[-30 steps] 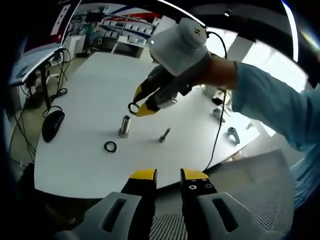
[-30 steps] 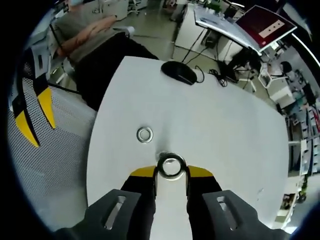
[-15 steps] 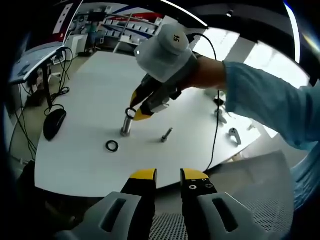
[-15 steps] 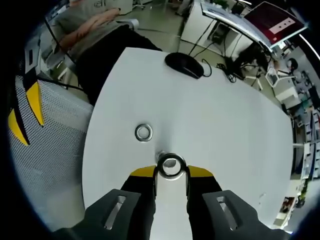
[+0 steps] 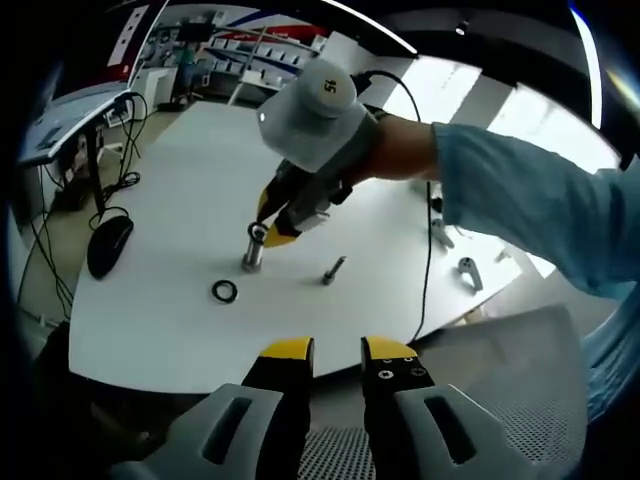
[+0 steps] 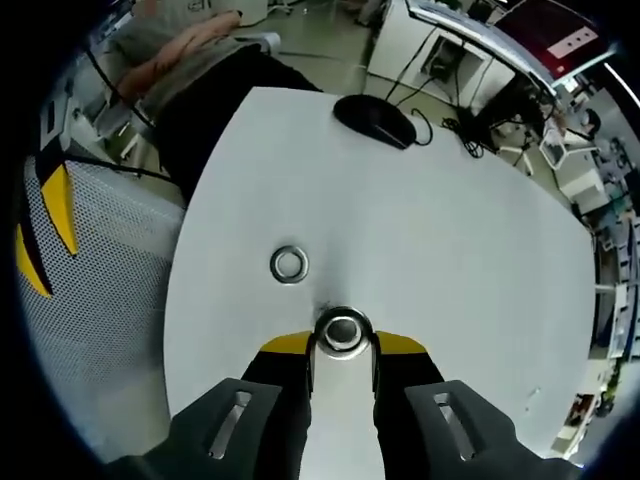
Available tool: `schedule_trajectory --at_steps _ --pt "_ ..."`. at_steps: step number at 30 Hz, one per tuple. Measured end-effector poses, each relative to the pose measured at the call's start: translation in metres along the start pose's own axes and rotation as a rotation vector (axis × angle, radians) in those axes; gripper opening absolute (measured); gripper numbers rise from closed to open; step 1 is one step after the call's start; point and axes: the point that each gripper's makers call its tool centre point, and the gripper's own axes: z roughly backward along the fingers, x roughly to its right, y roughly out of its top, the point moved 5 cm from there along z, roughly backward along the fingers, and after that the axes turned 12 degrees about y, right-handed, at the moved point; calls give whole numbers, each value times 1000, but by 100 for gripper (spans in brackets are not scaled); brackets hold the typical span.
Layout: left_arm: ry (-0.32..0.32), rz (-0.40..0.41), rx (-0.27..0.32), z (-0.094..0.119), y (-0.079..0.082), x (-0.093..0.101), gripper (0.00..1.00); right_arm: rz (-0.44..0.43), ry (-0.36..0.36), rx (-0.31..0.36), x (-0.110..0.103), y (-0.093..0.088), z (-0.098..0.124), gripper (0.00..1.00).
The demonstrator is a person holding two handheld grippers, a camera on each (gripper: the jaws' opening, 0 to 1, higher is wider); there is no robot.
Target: Place the washer onto the threaded stud by aligning its center hole with the stud, sliding it down to the base, and recovering from edge contact or off-axis alignment until the washer reaches the visible bottom stop.
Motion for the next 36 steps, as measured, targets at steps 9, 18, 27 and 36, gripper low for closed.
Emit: schedule_trajectory --at_steps 9,18,27,36 --pt "1 4 1 0 0 0 16 3 27 -14 3 1 -10 23" --pt "5 9 -5 0 -1 -1 16 -6 50 -41 2 -5 -25 23" --pt "8 11 -10 0 -2 -1 16 9 66 -92 5 -15 -40 22" --pt "7 2 -26 -2 -3 -1 16 -14 69 -81 2 -19 -36 3"
